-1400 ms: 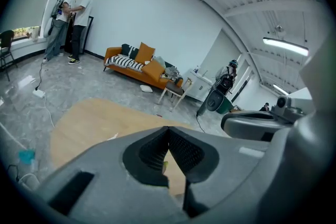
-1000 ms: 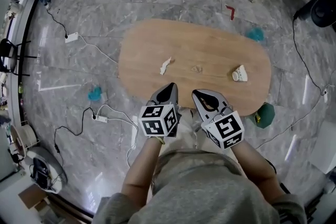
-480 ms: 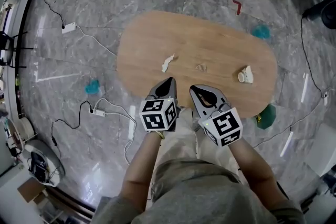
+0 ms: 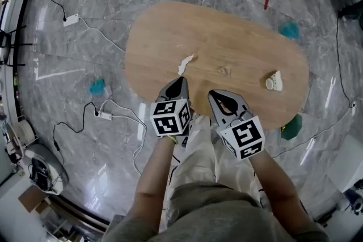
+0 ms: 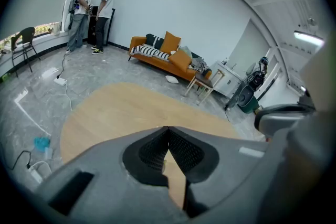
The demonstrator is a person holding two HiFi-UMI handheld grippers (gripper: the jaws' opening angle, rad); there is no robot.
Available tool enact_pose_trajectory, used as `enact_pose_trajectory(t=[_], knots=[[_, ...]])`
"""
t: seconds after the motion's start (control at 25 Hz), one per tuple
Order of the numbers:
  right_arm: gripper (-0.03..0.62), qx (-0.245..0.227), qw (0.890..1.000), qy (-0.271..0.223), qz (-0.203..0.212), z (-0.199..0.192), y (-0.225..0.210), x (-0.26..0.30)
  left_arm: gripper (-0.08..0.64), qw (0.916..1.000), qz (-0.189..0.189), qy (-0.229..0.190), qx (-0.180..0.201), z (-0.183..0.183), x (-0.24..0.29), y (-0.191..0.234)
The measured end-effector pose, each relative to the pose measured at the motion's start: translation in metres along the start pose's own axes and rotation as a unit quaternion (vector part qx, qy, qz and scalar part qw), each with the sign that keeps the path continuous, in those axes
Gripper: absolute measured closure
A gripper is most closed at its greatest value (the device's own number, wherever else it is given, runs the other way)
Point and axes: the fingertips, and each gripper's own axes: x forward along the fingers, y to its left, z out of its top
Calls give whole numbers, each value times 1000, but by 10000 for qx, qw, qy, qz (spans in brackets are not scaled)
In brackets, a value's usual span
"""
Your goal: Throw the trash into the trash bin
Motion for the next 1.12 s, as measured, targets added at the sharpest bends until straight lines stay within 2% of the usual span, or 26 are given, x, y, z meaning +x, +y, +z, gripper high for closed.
enact_pose_trajectory(t=[0.48,0.72,0.76,0.92,1.12], knots=[[583,196,9996,159,95,-28,5,30,549,9988,132,470,1,-40,47,38],[583,312,9993,162,156,-39,4,36,546,9983,212,535,-106,-58,70,54],[583,315,9992,178,174,-41,4,37,537,9982,213,556,-107,-60,74,56],[584,396,9987,245,211,-52,5,44,424,9970,279,726,-27,-73,92,67],[583,526,9979,314,205,-68,3,48,365,9953,359,899,29,-85,113,76]])
